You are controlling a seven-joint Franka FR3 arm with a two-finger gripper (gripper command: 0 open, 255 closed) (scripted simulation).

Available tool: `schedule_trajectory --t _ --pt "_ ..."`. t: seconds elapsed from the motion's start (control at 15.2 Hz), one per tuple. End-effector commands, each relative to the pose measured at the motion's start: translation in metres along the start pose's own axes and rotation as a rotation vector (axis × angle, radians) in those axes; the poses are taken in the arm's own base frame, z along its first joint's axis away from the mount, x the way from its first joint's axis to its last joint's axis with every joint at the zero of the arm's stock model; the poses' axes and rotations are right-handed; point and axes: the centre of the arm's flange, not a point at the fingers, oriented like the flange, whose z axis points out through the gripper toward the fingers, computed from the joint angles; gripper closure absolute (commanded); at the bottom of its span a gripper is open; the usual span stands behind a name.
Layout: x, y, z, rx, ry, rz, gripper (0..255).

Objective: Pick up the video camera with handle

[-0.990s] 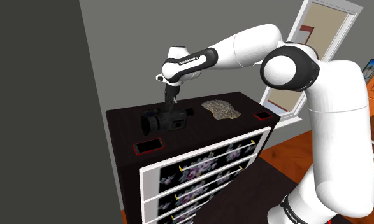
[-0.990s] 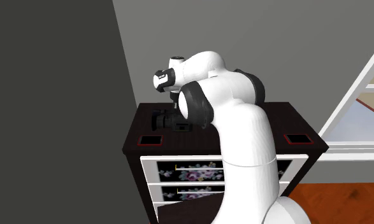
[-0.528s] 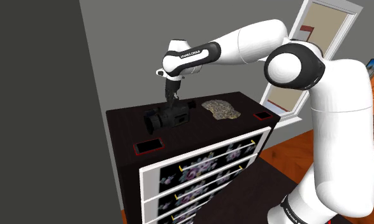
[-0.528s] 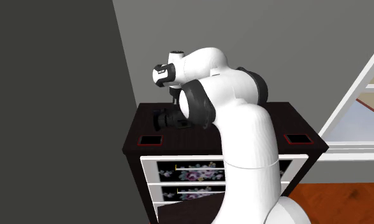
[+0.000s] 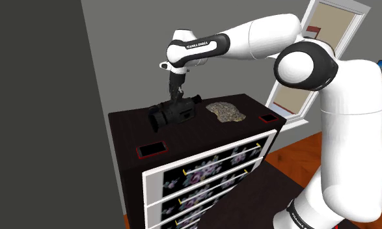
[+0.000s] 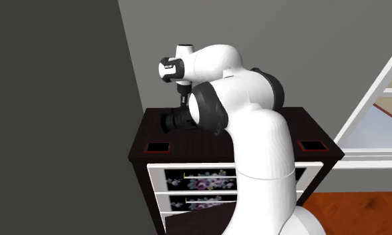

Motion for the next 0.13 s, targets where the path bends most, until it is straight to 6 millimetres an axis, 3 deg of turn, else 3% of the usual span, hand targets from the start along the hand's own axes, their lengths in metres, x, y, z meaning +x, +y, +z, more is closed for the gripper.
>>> schedule_trajectory --t 0.0,0.07 --pt "0.0004 0.0007 -0.0086 -0.003 0.001 0.0 255" --pt "0.0004 0.0007 -0.0086 -0.003 0.001 0.0 255"
